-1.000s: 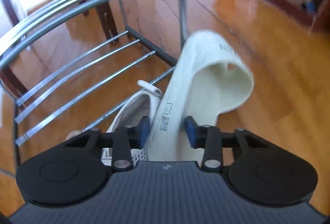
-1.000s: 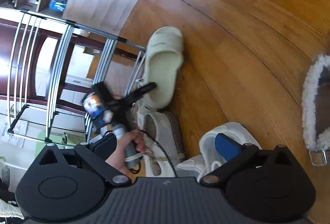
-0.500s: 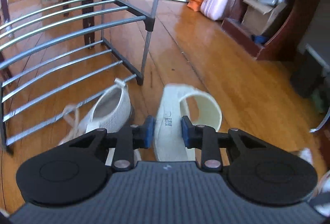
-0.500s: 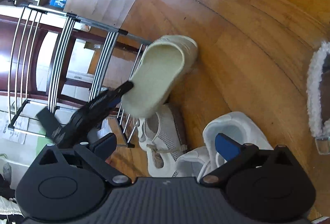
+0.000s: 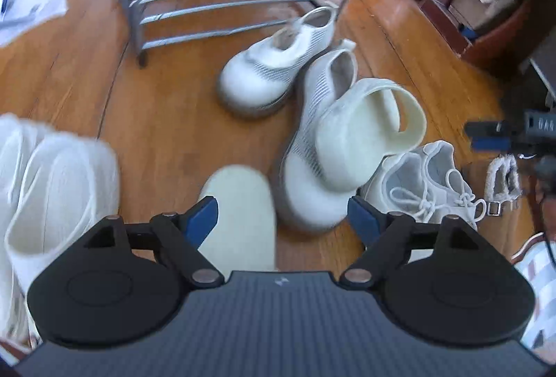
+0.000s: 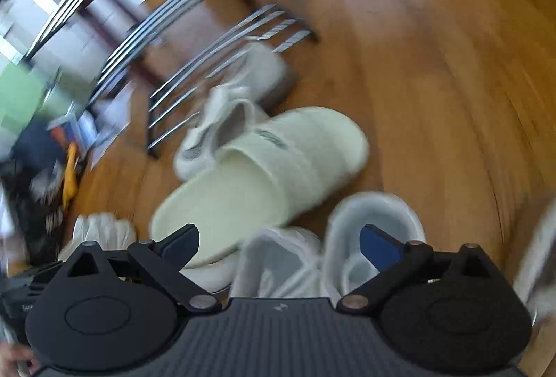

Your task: Organize scattered shoes

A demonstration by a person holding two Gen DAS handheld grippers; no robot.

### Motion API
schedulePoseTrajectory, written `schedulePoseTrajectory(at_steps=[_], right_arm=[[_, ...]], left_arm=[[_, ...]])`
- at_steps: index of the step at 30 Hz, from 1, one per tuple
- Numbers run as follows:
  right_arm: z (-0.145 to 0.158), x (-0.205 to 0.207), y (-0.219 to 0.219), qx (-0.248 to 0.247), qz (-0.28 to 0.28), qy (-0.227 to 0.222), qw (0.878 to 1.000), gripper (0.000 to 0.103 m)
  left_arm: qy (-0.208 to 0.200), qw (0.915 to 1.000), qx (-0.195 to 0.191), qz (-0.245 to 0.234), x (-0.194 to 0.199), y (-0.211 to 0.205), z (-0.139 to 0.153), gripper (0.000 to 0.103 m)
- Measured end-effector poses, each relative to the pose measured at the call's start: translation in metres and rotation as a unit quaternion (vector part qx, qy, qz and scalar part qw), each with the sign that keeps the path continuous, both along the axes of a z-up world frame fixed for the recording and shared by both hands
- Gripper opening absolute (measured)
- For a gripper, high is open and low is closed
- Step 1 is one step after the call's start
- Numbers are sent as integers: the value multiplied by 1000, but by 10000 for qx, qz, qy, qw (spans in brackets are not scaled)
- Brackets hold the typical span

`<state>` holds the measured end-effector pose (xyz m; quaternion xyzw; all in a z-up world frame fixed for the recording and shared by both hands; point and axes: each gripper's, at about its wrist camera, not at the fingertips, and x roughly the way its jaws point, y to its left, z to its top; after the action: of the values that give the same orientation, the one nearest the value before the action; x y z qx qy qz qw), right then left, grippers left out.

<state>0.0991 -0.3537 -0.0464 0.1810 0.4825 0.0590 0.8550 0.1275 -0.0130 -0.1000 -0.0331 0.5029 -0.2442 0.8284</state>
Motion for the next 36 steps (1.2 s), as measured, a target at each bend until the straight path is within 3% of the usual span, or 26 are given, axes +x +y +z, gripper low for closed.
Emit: schedulePoseTrajectory(at_steps=[1,3,5,7,9,12,16,20,25,28,32,36], right_arm=[[3,4,3,-71,127,-16,9999,102],[10,25,18,-535,998,-60,9936,102],[3,46,30,-1205,1730,-106,9775,102],[-8,63,30,-1175,1758,-16,9774,102],[-30,81,17,-542,1588,326,9853,102],[-50,89,5,-336,1340,479,9892,102],[-74,95,-13,120,581,397,9974,101],[-86,93,-10,155,517,243,9982,91],[-74,91,-4,-203,391,173,9989,84],[-57,87,-3,-322,182,-93,9993,81],[-24,78,-4,234,-306,-348,9987,80],[0,61,4,936,-1105,240,9892,80]], left_arm=[[59,9999,112,34,5,3,-2,84],[100,9996,246,114,5,7,-3,84],[130,9995,233,167,4,11,-4,84],[283,9995,61,143,2,13,-4,84],[282,9996,-2,10,-4,12,-3,85],[308,9995,6,-46,-4,9,-4,89],[397,9984,-327,229,11,14,0,89],[393,9975,-472,355,12,25,0,93],[417,9979,-367,333,9,34,-9,93],[421,9976,-349,427,12,39,-14,93],[445,9967,-499,466,12,46,-16,93],[199,9984,-403,353,7,44,-12,93]])
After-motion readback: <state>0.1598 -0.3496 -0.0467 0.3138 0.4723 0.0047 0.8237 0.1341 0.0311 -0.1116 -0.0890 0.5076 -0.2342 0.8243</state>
